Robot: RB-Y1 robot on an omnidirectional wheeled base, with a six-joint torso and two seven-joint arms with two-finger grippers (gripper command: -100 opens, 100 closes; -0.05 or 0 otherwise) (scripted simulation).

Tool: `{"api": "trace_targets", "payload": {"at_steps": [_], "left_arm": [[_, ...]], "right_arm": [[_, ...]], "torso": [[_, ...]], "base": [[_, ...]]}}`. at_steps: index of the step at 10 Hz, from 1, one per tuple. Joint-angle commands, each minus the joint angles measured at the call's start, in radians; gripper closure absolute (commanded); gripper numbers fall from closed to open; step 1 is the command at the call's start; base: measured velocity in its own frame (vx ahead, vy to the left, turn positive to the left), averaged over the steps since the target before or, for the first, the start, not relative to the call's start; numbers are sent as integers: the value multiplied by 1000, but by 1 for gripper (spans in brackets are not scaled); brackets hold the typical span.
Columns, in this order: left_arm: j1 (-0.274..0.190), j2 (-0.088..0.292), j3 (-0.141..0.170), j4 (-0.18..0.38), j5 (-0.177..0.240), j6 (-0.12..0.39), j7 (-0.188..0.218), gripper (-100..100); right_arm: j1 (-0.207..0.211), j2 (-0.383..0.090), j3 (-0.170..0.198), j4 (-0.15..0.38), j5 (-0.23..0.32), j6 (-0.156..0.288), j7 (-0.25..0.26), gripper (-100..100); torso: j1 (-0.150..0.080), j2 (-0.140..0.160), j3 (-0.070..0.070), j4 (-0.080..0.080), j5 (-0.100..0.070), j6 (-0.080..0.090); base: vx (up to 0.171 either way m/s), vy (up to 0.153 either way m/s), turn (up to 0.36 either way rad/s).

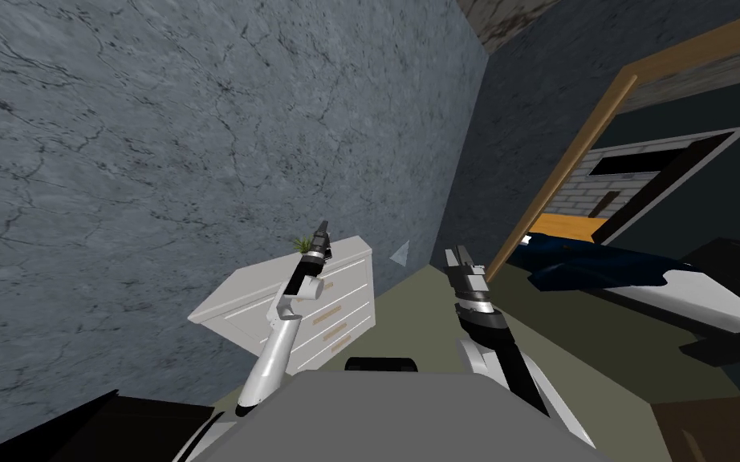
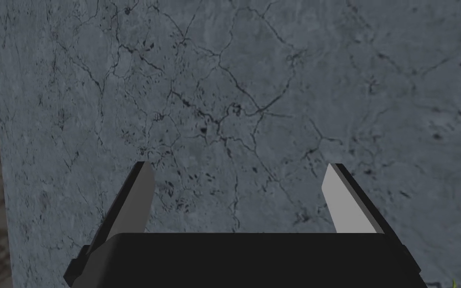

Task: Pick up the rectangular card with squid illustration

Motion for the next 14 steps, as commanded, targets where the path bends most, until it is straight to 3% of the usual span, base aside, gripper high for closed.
{"api": "trace_targets", "payload": {"at_steps": [1, 4, 5, 6, 8, 9, 11, 12, 13, 14], "left_arm": [[-50, 7, 9, 39, 1, 50, -14, -100], [-138, 10, 19, 78, 1, 145, -27, -100], [-161, 10, 19, 78, 1, 150, -27, -100], [-200, 13, 28, 120, -1, 190, -39, -100], [-239, 13, 28, 120, -1, 223, -39, -100], [-275, 15, 38, 163, -2, 265, -50, -100], [-317, 15, 38, 163, -2, 298, -50, -100], [-358, 15, 48, 208, -5, 341, -60, -100], [-390, 15, 48, 208, -5, 366, -60, -100], [-394, 15, 48, 208, -5, 373, -60, -100]], "right_arm": [[0, 0, 0, 0, 0, 0, 0, 0], [0, 0, 0, 0, 0, 0, 0, 0], [0, 0, 0, 0, 0, 0, 0, 0], [0, 0, 0, 0, 0, 0, 0, 0], [0, 0, 0, 0, 0, 0, 0, 0], [0, 0, 0, 0, 0, 0, 0, 0], [0, 0, 0, 0, 0, 0, 0, 0], [0, 0, 0, 0, 0, 0, 0, 0], [0, 0, 0, 0, 0, 0, 0, 0], [0, 0, 0, 0, 0, 0, 0, 0]], "torso": [[0, 0, 0, 0, 0, 0], [-2, 0, 0, 0, 0, 0], [-2, 0, 0, 0, 0, 0], [0, 0, 0, 0, 0, 0], [-1, 0, 0, 0, 0, 0], [0, 0, 0, 0, 0, 0], [-2, 0, 0, 0, 0, 0], [0, 0, 0, 0, 0, 0], [-1, 0, 0, 0, 0, -1], [-1, 0, 0, 0, 0, 0]], "base": [[-9, -47, 118], [-10, -60, 65], [-8, -29, -5], [-9, -48, 115], [-4, -42, 30], [-11, -49, 143], [-5, -42, 25], [-6, -44, 132], [-8, -57, 80], [-2, -27, -11]]}}
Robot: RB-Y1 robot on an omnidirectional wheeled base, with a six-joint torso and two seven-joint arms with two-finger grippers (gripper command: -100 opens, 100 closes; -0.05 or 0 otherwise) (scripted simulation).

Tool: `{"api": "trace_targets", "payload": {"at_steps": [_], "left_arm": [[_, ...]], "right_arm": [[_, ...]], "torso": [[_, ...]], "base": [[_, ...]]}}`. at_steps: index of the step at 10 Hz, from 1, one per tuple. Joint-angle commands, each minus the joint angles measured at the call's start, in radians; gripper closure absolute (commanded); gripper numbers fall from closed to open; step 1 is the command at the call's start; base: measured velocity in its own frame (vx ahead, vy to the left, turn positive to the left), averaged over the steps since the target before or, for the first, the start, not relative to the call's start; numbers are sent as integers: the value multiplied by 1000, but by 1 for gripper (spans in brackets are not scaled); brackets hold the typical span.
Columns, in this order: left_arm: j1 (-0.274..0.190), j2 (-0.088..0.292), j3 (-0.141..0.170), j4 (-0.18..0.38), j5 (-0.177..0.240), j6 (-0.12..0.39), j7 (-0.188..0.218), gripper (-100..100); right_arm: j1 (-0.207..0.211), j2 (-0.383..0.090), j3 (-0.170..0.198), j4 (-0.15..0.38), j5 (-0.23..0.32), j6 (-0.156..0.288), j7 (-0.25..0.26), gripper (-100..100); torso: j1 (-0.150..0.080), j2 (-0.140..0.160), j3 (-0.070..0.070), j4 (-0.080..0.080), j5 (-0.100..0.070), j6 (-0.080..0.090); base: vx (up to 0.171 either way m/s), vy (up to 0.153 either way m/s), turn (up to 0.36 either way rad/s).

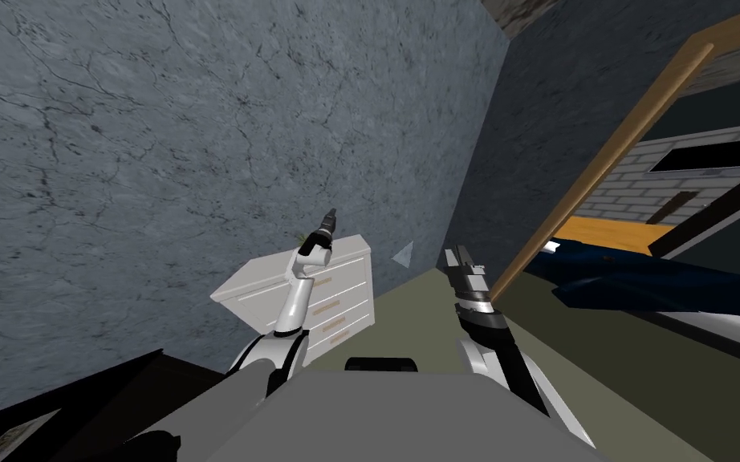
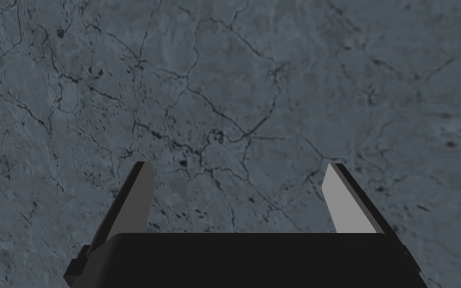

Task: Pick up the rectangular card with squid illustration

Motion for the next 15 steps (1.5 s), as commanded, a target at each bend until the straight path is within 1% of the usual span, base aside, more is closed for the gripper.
{"api": "trace_targets", "payload": {"at_steps": [1, 2, 3, 4, 5, 6, 7, 8, 9, 10, 11, 12, 13, 14, 15], "left_arm": [[-50, 0, 11, 49, -3, 50, -9, -100], [-79, 0, 11, 49, -3, 77, -9, -100], [-85, 0, 11, 49, -3, 86, -9, -100], [-124, -1, 21, 96, -8, 122, -16, -100], [-154, -1, 21, 96, -8, 147, -16, -100], [-158, -1, 21, 96, -8, 162, -16, -100], [-201, -2, 32, 144, -13, 200, -21, -100], [-229, -2, 32, 145, -13, 227, -21, -100], [-229, -2, 32, 145, -13, 237, -21, -100], [-273, -5, 42, 192, -19, 278, -25, -100], [-297, -5, 42, 195, -19, 304, -25, -100], [-328, -8, 53, 234, -27, 334, -27, -100], [-356, -8, 53, 245, -27, 362, -27, -100], [-363, -8, 53, 245, -27, 385, -27, -100], [-405, -11, 64, 290, -35, 419, -27, -100]], "right_arm": [[0, 0, 0, 0, 0, 0, 0, 0], [0, 0, 0, 0, 0, 0, 0, 0], [0, 0, 0, 0, 0, 0, 0, 0], [0, 0, 0, 0, 0, 0, 0, 0], [0, 0, 0, 0, 0, 0, 0, 0], [0, 0, 0, 0, 0, 0, 0, 0], [0, 0, 0, 0, 0, 0, 0, 0], [0, 0, 0, 0, 0, 0, 0, 0], [0, 0, 0, 0, 0, 0, 0, 0], [0, 0, 0, 0, 0, 0, 0, 0], [0, 0, 0, 0, 0, 0, 0, 0], [0, 0, 0, 0, 0, 0, 0, 0], [0, 0, 0, 0, 0, 0, 0, 0], [0, 0, 0, 0, 0, 0, 0, 0], [0, 0, 0, 0, 0, 0, 0, 0]], "torso": [[0, 0, 0, 0, 0, 0], [0, 0, 0, 0, 0, 0], [-1, 0, 0, 0, 0, 0], [0, 0, 0, 0, 0, 0], [-1, 0, 0, 0, 0, -1], [-1, 0, 0, 0, 0, 0], [0, 0, 0, 0, 0, 0], [-1, -1, 0, 0, 0, -1], [-1, -1, 0, 0, 0, 0], [0, -1, 0, 0, 0, 0], [0, -1, -1, 0, 0, -1], [0, -1, -1, 0, 0, 0], [-1, -1, -1, 0, 0, -1], [-1, -1, -1, 0, 0, 0], [0, -1, -1, 0, 0, 0]], "base": [[-2, -34, 123], [-6, -48, 96], [-3, -30, 0], [-1, -46, 143], [-2, -55, 92], [0, -26, -12], [2, -45, 142], [4, -50, 104], [3, -20, -1], [8, -33, 141], [6, -45, 109], [11, -52, 178], [11, -52, 97], [6, -25, -10], [12, -31, 192]]}}
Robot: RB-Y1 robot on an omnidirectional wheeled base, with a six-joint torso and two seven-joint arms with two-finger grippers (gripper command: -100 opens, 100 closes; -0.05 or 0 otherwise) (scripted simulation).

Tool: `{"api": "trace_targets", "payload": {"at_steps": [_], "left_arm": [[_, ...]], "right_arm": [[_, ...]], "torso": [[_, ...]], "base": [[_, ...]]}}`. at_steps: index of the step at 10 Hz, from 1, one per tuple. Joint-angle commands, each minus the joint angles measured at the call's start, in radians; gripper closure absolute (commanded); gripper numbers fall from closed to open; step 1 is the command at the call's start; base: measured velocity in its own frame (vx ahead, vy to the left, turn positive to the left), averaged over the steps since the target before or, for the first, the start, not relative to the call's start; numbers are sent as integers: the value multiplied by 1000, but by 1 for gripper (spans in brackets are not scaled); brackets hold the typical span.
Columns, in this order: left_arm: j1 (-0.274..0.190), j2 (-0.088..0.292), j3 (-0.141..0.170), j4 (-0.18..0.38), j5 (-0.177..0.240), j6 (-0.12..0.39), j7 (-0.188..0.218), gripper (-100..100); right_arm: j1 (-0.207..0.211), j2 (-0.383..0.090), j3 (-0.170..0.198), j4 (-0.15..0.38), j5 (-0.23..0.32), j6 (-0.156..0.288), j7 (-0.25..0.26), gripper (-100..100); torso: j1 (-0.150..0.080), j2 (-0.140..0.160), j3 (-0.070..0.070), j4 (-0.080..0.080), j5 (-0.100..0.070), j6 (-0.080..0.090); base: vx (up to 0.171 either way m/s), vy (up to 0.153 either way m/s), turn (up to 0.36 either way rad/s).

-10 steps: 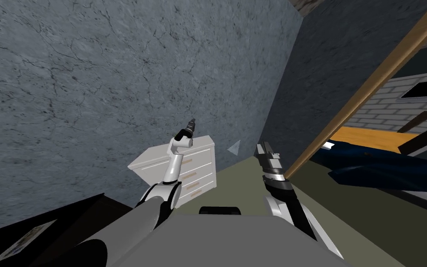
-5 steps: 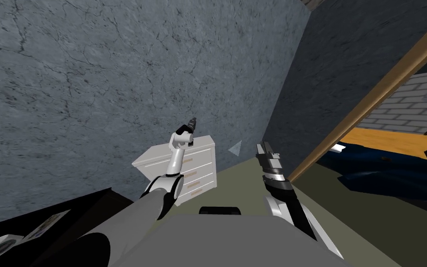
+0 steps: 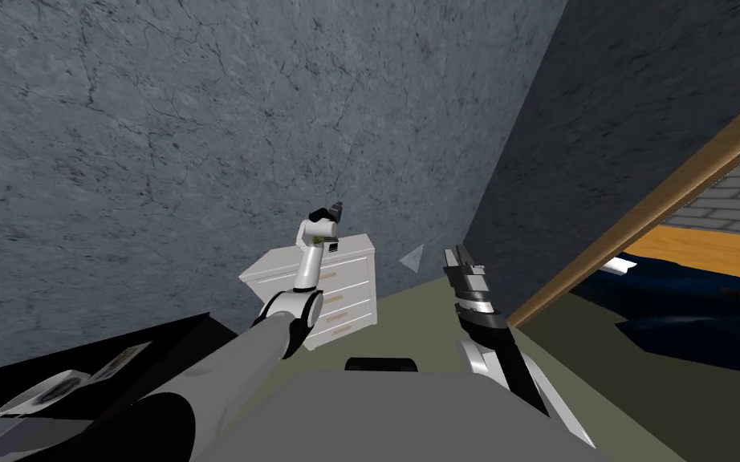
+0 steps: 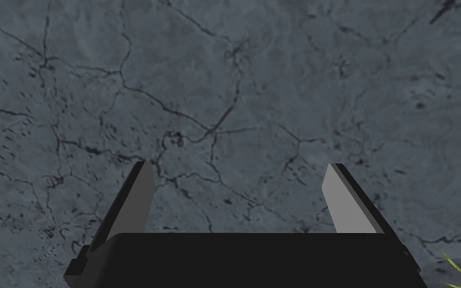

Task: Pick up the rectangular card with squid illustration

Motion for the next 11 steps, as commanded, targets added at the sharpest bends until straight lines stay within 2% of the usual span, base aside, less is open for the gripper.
{"api": "trace_targets", "payload": {"at_steps": [1, 2, 3, 5, 6, 7, 8, 10, 11], "left_arm": [[-37, -3, 5, 23, -5, 50, 0, -100], [-37, -3, 5, 23, -5, 63, 0, -100], [-81, -7, 16, 67, -14, 102, 1, -100], [-96, -7, 16, 74, -14, 134, 1, -100], [-142, -11, 27, 119, -23, 176, 4, -100], [-152, -11, 27, 125, -23, 203, 4, -100], [-191, -15, 37, 166, -33, 232, 8, -100], [-204, -15, 37, 176, -33, 270, 8, -100], [-253, -19, 48, 226, -44, 308, 14, -100]], "right_arm": [[0, 0, 0, 0, 0, 0, 0, 0], [0, 0, 0, 0, 0, 0, 0, 0], [0, 0, 0, 0, 0, 0, 0, 0], [0, 0, 0, 0, 0, 0, 0, 0], [0, 0, 0, 0, 0, 0, 0, 0], [0, 0, 0, 0, 0, 0, 0, 0], [0, 0, 0, 0, 0, 0, 0, 0], [0, 0, 0, 0, 0, 0, 0, 0], [0, 0, 0, 0, 0, 0, 0, 0]], "torso": [[0, 0, 0, 0, 0, 0], [0, 0, 0, 0, 0, 1], [0, 0, 0, 0, 0, 1], [0, -1, -1, 0, 0, 1], [1, 0, 0, 0, 0, 1], [0, -1, 0, 0, 0, 0], [0, -1, -1, 0, 0, 1], [-1, -2, -1, -1, 0, 1], [1, -1, -1, -1, 0, 1]], "base": [[14, -40, 98], [11, -19, -17], [23, -33, 163], [22, -30, 63], [19, -29, 202], [25, -37, 122], [40, -49, 140], [31, -29, 58], [33, -18, 184]]}}
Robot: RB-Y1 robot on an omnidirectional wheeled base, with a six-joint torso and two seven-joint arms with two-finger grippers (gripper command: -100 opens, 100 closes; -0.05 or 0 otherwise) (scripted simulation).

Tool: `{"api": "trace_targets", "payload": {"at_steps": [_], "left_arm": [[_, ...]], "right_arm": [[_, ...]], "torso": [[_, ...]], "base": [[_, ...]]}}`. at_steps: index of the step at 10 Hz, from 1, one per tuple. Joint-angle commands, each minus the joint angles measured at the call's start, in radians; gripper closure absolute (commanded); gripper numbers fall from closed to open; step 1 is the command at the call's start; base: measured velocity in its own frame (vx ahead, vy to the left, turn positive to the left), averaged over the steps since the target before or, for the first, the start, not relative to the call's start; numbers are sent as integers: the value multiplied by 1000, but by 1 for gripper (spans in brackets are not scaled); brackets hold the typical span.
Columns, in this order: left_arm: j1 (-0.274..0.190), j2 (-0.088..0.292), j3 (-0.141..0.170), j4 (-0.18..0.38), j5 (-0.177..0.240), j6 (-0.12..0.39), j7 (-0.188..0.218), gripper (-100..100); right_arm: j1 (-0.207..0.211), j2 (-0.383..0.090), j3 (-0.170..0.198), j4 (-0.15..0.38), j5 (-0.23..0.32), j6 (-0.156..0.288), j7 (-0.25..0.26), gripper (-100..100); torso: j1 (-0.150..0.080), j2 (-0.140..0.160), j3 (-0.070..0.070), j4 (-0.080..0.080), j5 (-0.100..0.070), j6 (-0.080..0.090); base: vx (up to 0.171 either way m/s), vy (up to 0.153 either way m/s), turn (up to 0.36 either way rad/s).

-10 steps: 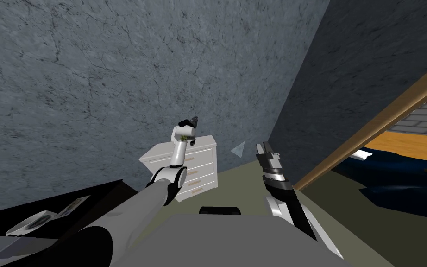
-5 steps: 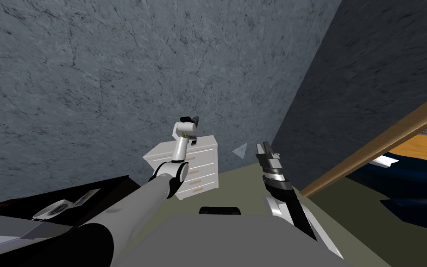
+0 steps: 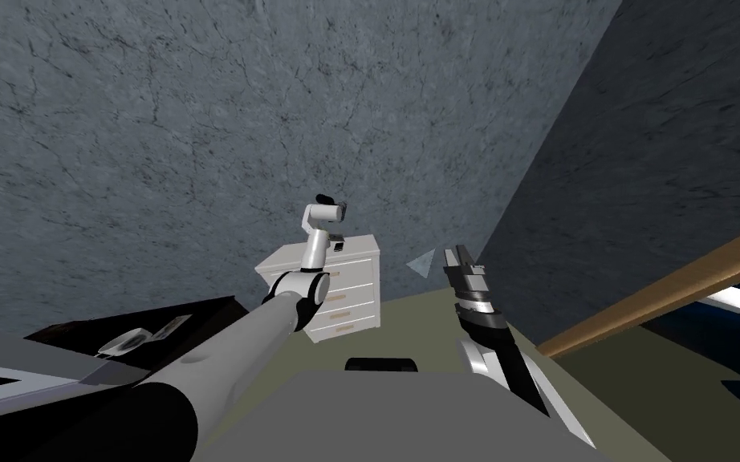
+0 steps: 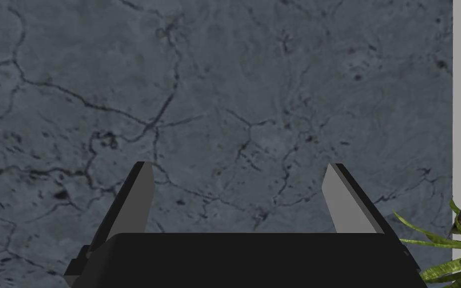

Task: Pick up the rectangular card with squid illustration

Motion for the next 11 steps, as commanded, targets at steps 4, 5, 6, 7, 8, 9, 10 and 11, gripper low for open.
{"api": "trace_targets", "payload": {"at_steps": [4, 5, 6, 7, 8, 9, 10, 11], "left_arm": [[-110, -10, 26, 110, -28, 139, 18, -100], [-110, -10, 26, 123, -28, 170, 18, -100], [-148, -14, 35, 167, -39, 197, 26, -100], [-148, -14, 35, 171, -39, 224, 26, -100], [-182, -18, 45, 217, -51, 251, 36, -100], [-182, -18, 45, 218, -51, 282, 36, -100], [-213, -22, 54, 263, -63, 307, 46, -100], [-213, -22, 54, 263, -63, 332, 46, -100]], "right_arm": [[0, 0, 0, 0, 0, 0, 0, 0], [0, 0, 0, 0, 0, 0, 0, 0], [0, 0, 0, 0, 0, 0, 0, 0], [0, 0, 0, 0, 0, 0, 0, 0], [0, 0, 0, 0, 0, 0, 0, 0], [0, 0, 0, 0, 0, 0, 0, 0], [0, 0, 0, 0, 0, 0, 0, 0], [0, 0, 0, 0, 0, 0, 0, 0]], "torso": [[-1, -2, -1, -1, 0, 1], [-2, -2, -1, -1, 0, 0], [-1, -1, -1, -1, 0, 1], [0, -2, -1, -1, 0, 0], [0, -2, -1, -1, 0, 1], [-1, -2, -1, -1, 0, 0], [-1, -2, -2, -1, 0, 1], [0, -3, -2, -1, 0, 0]], "base": [[55, -40, 150], [47, -39, 108], [55, -28, 213], [53, -33, 92], [63, -39, 180], [64, -36, 94], [67, -34, 155], [54, -38, 100]]}}
